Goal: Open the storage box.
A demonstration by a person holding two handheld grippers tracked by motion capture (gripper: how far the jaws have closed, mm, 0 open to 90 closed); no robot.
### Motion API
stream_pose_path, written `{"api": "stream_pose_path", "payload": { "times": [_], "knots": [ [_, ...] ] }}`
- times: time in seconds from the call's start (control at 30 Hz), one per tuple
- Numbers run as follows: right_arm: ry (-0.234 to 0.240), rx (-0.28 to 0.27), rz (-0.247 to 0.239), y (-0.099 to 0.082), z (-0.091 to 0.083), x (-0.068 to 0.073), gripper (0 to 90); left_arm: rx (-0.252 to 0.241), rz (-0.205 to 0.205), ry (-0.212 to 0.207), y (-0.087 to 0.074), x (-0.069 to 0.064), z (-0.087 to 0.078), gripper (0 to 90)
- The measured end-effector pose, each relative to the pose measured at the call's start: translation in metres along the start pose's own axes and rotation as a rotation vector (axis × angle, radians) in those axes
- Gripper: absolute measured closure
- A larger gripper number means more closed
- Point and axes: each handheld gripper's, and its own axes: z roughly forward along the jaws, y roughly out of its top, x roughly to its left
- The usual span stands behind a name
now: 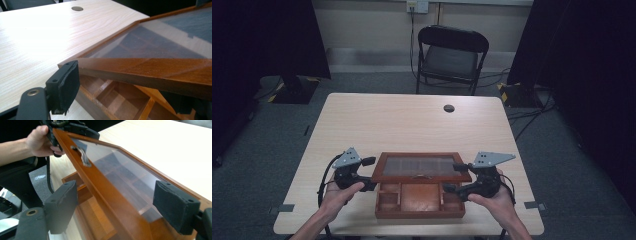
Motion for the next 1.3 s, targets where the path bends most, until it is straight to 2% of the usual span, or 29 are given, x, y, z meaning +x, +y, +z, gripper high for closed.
{"api": "stream_pose_path", "payload": {
  "times": [0.03,0.13,0.47,0.63,0.67,0.83,0.9,1.07,1.3],
  "knots": [
    [-0.022,-0.002,-0.005,0.000,0.000,-0.001,20.1,0.002,-0.002,-0.004,0.001,0.001,0.000,23.0],
    [-0.044,-0.007,-0.007,0.000,-0.001,-0.003,20.0,0.004,-0.009,-0.026,0.004,0.002,0.001,25.4],
    [-0.052,0.001,-0.005,0.000,0.003,-0.014,19.8,0.032,0.000,-0.024,0.009,0.004,0.004,25.8],
    [-0.075,-0.004,-0.006,0.001,0.001,-0.019,20.8,0.022,-0.009,-0.019,0.012,0.007,0.004,28.2],
    [-0.087,-0.002,-0.003,0.001,0.001,-0.020,20.8,0.027,-0.001,-0.022,0.014,0.008,0.004,28.6],
    [-0.108,-0.014,0.018,0.000,-0.002,-0.031,23.1,0.016,-0.015,-0.038,0.015,0.012,0.004,30.0],
    [-0.107,-0.028,0.030,-0.001,-0.003,-0.035,24.8,0.013,-0.027,-0.054,0.018,0.015,0.004,30.3],
    [-0.104,-0.038,0.041,0.001,-0.003,-0.042,29.5,0.015,-0.010,-0.061,0.024,0.019,0.004,30.8],
    [-0.093,-0.054,0.061,0.004,0.001,-0.050,32.8,-0.002,-0.035,-0.083,0.024,0.027,0.008,32.1]
  ]
}}
